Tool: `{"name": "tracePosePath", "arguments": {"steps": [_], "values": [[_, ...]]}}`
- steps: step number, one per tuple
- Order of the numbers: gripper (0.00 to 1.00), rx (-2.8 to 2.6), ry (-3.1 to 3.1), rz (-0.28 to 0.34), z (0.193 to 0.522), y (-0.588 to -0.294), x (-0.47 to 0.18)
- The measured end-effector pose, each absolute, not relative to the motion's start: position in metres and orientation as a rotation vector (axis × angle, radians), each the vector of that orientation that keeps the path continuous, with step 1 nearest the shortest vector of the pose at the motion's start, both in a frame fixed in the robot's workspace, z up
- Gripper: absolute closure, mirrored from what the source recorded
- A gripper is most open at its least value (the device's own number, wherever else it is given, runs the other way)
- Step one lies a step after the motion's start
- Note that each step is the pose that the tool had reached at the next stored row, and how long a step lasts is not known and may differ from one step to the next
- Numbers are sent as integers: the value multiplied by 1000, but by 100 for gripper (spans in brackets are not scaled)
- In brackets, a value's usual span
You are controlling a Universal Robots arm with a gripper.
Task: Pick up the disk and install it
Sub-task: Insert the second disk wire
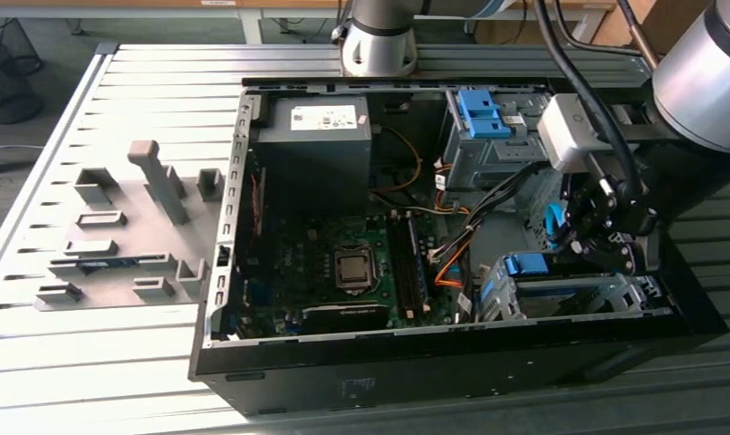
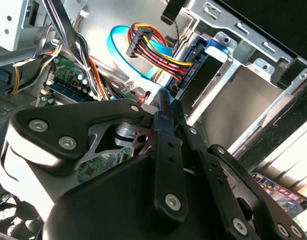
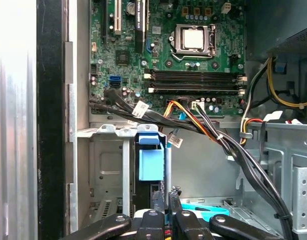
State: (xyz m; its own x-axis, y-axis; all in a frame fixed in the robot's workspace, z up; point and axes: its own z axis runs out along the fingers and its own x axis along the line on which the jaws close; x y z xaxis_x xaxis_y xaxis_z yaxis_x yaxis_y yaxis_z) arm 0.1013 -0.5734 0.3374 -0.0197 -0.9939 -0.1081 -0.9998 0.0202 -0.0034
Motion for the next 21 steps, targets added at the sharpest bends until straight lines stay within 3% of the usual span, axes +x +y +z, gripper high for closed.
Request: {"name": "tracePosePath", "arguments": {"steps": [21], "values": [[84, -2141, 2184, 115, 333, -577, 103]]}}
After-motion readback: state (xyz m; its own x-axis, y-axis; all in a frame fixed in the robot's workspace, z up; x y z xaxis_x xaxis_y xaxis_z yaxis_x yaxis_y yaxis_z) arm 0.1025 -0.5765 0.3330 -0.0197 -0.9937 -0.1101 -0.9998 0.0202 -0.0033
